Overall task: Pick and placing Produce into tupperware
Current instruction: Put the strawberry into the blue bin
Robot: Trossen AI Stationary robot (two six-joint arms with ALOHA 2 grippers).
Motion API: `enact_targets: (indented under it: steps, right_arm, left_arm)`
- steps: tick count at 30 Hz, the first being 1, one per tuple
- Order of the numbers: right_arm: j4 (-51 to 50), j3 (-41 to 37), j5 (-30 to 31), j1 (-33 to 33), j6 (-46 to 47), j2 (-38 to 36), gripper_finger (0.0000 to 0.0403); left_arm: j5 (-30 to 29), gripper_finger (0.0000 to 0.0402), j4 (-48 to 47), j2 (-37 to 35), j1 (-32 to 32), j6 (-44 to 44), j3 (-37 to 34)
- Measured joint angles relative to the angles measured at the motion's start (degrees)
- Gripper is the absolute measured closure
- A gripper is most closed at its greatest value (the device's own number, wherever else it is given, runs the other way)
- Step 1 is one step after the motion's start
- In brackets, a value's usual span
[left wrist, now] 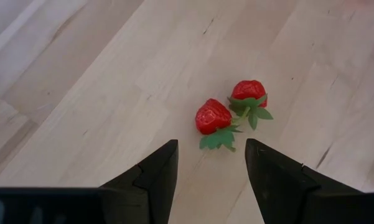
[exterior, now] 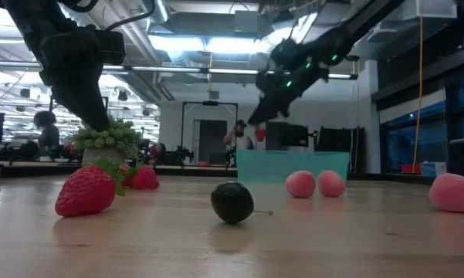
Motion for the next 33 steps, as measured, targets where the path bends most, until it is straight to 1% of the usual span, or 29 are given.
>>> enact_targets:
  steps: [4, 7, 20, 24, 29, 31, 33]
  right_arm:
    - [-2.1, 4.8, -2.2, -0.8, 0.3, 7.0, 0.0394]
    - [-3.9, 7.1, -2.3, -1.1, 0.1, 9.6, 0.0394]
    - [-5.2, 7.6, -2.5, -3.3, 3.6, 12.4, 0.0393]
    - [-5.1, 7.6, -4.2, -3.3, 3.6, 13.4, 0.0393]
    - [-4.4, 7.6, -4.2, -3.3, 5.3, 13.7, 0.0392]
    - [-5.2, 7.6, -4.2, -3.3, 6.0, 13.7, 0.0385]
    - [-6.5, 7.6, -4.2, -3.3, 5.8, 13.7, 0.0368]
  left_arm:
    - [0.0, 0.0223, 0.0, 0.0, 0.0, 0.0, 0.0]
    - [0.0, 0.0223, 0.0, 0.0, 0.0, 0.0, 0.0]
    - [0.0, 0.0223, 0.0, 0.0, 0.0, 0.0, 0.0]
    - [0.0, 0.0223, 0.0, 0.0, 0.0, 0.0, 0.0]
    - [0.0, 0.0223, 0.0, 0.0, 0.0, 0.0, 0.0]
    - [0.0, 0.0223, 0.0, 0.0, 0.0, 0.0, 0.0]
    - [0.0, 0.0223, 0.0, 0.0, 0.0, 0.0, 0.0]
